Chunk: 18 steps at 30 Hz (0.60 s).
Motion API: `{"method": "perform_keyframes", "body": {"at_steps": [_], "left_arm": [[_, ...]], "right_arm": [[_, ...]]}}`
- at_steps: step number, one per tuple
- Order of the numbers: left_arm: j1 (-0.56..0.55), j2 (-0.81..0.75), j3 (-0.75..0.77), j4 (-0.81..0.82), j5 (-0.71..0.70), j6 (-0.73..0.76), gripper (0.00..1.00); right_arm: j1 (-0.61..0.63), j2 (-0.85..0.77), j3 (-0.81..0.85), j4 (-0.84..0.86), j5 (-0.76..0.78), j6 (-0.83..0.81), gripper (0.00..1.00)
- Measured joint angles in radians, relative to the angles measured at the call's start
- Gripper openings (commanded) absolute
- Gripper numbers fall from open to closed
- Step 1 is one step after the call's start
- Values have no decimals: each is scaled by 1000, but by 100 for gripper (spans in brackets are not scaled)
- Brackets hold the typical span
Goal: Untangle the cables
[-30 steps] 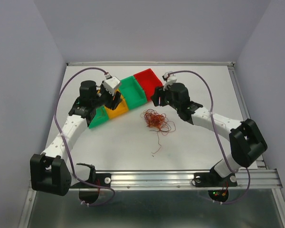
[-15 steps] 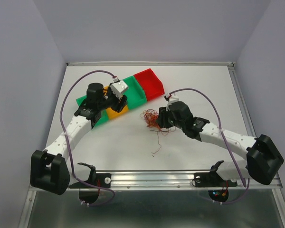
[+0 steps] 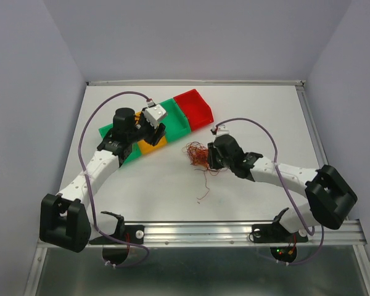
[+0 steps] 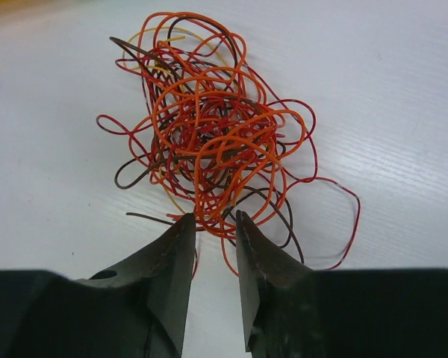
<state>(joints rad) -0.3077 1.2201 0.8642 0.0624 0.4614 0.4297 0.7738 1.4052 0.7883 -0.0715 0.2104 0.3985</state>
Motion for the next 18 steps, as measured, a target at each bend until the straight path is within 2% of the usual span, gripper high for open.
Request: {"method": "perform_keyframes", "body": {"at_steps": [1, 4, 5, 12, 15, 18], "left_arm": [[0, 0, 0, 0, -1, 0, 63], [0, 0, 0, 1, -3, 0, 63], [0, 0, 0, 1, -3, 0, 63], [0, 0, 0, 1, -5, 5, 63], [0, 0, 0, 0, 6, 8, 63], [-1, 0, 0, 0, 29, 12, 63]], "right_arm": [[0, 12, 0, 0, 1, -1, 16], [0, 45, 0, -5, -1, -11, 8], [0, 50, 0, -7, 0, -11, 1], [0, -5, 0, -18, -21, -41, 1], [0, -106, 2, -35, -71, -52, 1], [0, -280, 43, -41, -142, -66, 1]]}}
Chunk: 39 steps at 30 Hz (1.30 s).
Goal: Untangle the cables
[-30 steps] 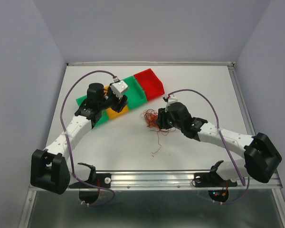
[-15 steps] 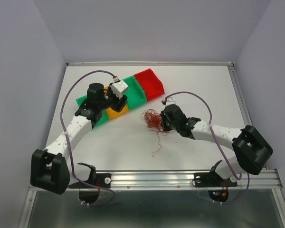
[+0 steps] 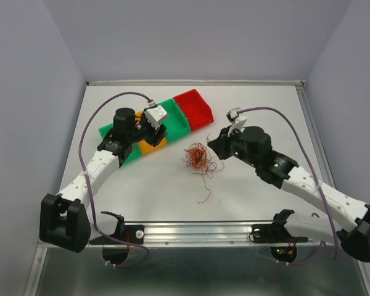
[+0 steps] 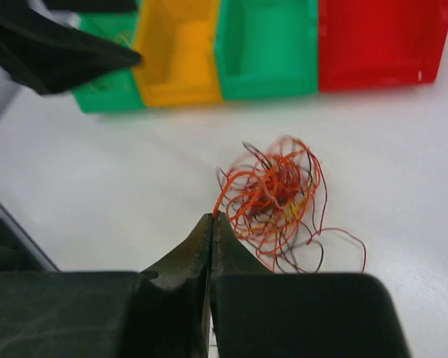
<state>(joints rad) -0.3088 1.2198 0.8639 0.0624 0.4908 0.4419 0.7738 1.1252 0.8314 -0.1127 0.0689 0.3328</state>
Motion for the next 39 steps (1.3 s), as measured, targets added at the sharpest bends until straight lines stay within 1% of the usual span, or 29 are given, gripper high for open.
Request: {"method": "perform_keyframes", "body": {"at_steps": [2, 5, 8, 12, 13, 17, 20, 25, 29, 32, 33, 34, 35, 37, 38, 39], "left_arm": [[-4, -2, 0, -2, 20, 3, 63], [-13, -14, 0, -7, 60, 6, 63], [-22, -38, 0, -5, 114, 6, 63], [-24, -58, 9, 9, 166, 2, 64], [-25, -59, 19, 18, 173, 2, 65], [-24, -58, 76, 69, 260, -87, 68], [-28, -58, 128, 138, 326, -156, 71], [-67, -58, 158, 297, 392, -240, 72], [-148, -17, 168, 414, 453, -298, 72], [-202, 25, 168, 469, 468, -323, 71], [-227, 44, 168, 489, 458, -327, 63], [-243, 58, 168, 500, 449, -328, 63], [-253, 72, 168, 508, 439, -334, 50], [-272, 109, 171, 530, 422, -340, 40], [-275, 136, 171, 537, 415, -346, 33], [-275, 150, 171, 537, 410, -352, 32]], "right_arm": [[0, -90, 66, 5, -54, -9, 1], [0, -154, 163, 14, -100, -23, 0], [0, -171, 264, 14, -123, -34, 1], [0, -100, 465, 16, -152, -55, 1], [0, -80, 505, 10, -161, -58, 1], [0, 49, 726, 12, -200, -68, 1], [0, 117, 836, 16, -221, -68, 1], [0, 145, 883, 15, -249, -63, 0], [0, 145, 883, 16, -253, -56, 1], [0, 146, 883, 19, -253, -50, 1], [0, 147, 883, 21, -254, -48, 1], [0, 150, 883, 24, -255, -45, 0], [0, 154, 888, 24, -258, -42, 1], [0, 170, 904, 31, -260, -40, 0], [0, 177, 911, 38, -259, -39, 1], [0, 190, 926, 45, -259, -38, 1]]}}
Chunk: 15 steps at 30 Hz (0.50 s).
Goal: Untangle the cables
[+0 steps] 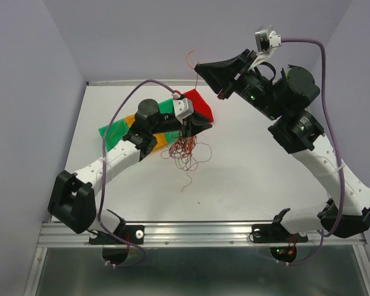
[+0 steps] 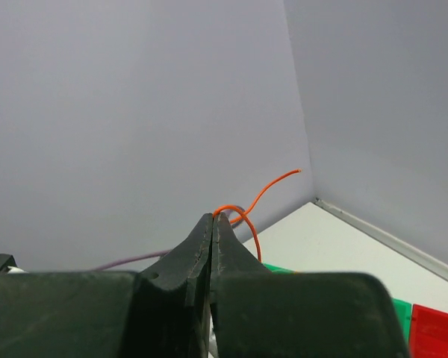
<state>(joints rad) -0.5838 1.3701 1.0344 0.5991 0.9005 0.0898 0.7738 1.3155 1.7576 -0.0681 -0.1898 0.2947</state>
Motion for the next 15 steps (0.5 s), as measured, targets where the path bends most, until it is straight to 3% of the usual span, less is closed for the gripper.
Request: {"method": "perform_keyframes", "body": {"at_steps": [7, 15], "left_arm": [[2, 42, -102, -12, -72, 26, 33], [-3, 166, -170, -50, -94, 26, 29]], "right_arm": [[0, 67, 160, 61, 79, -22, 1], [0, 146, 518, 197, 241, -100, 1]]}}
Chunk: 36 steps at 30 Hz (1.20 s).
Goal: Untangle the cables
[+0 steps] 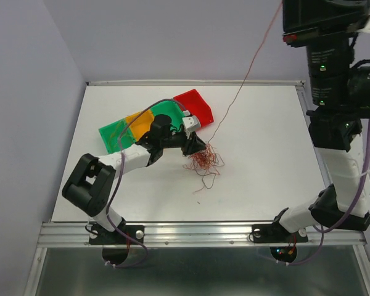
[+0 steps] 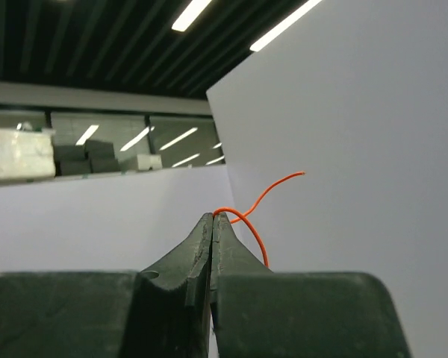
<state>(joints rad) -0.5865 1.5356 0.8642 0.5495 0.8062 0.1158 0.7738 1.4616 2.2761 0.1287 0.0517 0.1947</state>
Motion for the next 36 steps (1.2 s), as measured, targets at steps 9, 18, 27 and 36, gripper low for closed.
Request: {"method": "perform_keyframes", "body": {"at_steps": [9, 18, 27, 36], "left_arm": [[-3, -35, 0, -71, -32, -1, 49], [-27, -168, 75, -37, 6, 50, 63], [-148, 75, 240, -16, 22, 117, 60], [-189, 240, 309, -24, -55, 123, 43]], "right_arm": [[0, -245, -344, 161, 94, -42, 1], [0, -322, -640, 199, 126, -45, 1], [0, -302, -607, 203, 121, -30, 1], [0, -282, -566, 216, 113, -22, 1]]}}
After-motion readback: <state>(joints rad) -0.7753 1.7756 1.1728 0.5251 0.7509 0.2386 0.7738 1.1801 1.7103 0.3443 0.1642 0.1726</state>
